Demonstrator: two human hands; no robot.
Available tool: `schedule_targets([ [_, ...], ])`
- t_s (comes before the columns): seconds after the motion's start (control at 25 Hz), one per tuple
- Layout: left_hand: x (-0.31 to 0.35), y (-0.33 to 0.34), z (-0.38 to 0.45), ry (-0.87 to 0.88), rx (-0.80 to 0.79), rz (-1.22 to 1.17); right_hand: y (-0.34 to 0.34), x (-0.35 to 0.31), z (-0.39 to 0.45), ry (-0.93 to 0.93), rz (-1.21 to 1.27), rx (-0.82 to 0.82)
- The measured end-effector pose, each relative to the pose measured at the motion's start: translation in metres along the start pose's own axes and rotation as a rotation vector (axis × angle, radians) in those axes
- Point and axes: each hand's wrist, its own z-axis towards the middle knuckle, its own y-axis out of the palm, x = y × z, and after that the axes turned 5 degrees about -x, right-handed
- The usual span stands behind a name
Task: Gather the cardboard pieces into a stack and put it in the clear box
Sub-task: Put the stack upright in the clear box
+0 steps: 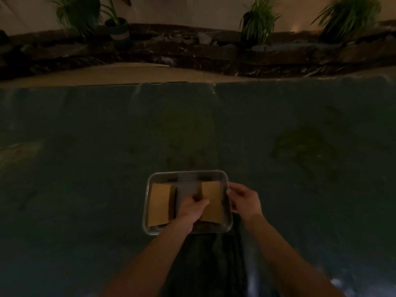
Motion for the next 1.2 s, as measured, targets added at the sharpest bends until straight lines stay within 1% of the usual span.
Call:
schedule_targets([
  [0.08, -0.002, 0.007, 0.004, 0.030, 0.002, 0.060, -0.001, 0.000, 0.002, -0.006, -0.003, -0.002],
  [0.24, -0.006, 0.016, 0.011, 0.144, 0.026, 0.208, -0.002, 0.003, 0.003, -0.020, -0.001, -0.004],
  [0.4, -0.009, 0.024, 0.016, 0.251, 0.067, 0.403, -0.003, 0.007, 0.005, -0.036, -0.006, -0.013],
  [0.72, -0.011, 0.030, 0.022, 0.274, 0.107, 0.709, -0.003, 0.011, 0.010, -0.031, -0.007, -0.004],
  [0.8, -0.011, 0.030, 0.022, 0.295, 0.106, 0.693, -0.003, 0.011, 0.010, -0.031, -0.020, -0.003],
  [0.96, -0.011, 0.027, 0.022, 0.314, 0.134, 0.559, -0.001, 0.012, 0.011, -0.046, -0.044, 0.005],
  [1.2, -0.013, 0.029, 0.023, 0.283, 0.144, 0.533, 0.001, 0.015, 0.012, -0.041, -0.035, 0.040],
])
